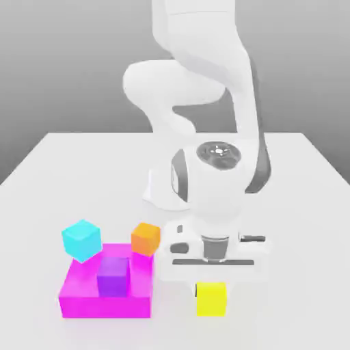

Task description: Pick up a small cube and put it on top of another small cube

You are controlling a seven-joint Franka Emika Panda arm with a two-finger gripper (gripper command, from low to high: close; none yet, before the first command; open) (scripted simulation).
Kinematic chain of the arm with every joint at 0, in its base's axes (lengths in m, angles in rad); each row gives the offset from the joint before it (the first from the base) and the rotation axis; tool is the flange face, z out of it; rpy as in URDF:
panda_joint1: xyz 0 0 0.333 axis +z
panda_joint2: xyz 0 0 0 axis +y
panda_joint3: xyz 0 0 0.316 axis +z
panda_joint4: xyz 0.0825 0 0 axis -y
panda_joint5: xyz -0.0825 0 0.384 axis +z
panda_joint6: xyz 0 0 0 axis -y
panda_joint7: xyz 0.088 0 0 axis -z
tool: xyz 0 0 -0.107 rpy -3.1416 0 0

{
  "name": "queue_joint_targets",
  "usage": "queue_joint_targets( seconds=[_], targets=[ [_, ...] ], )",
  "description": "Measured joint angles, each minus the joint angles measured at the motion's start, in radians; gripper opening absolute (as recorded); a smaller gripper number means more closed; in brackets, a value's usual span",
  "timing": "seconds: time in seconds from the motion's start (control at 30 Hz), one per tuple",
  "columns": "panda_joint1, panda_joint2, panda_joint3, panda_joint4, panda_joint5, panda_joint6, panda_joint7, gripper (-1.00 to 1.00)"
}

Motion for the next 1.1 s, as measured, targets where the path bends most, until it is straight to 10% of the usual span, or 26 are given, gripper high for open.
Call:
queue_joint_targets(
  seconds=[0.77, 1.0, 1.03, 1.1],
  targets=[
    [-0.241, -0.823, -0.104, -0.289, 0.015, -0.534, -0.155, -1.0],
    [-0.261, -0.652, -0.112, -0.338, 0.006, -0.313, -0.159, -1.0],
    [-0.261, -0.622, -0.112, -0.343, 0.006, -0.278, -0.159, 1.0],
    [-0.261, -0.622, -0.112, -0.343, 0.006, -0.278, -0.159, 1.0]
  ],
)
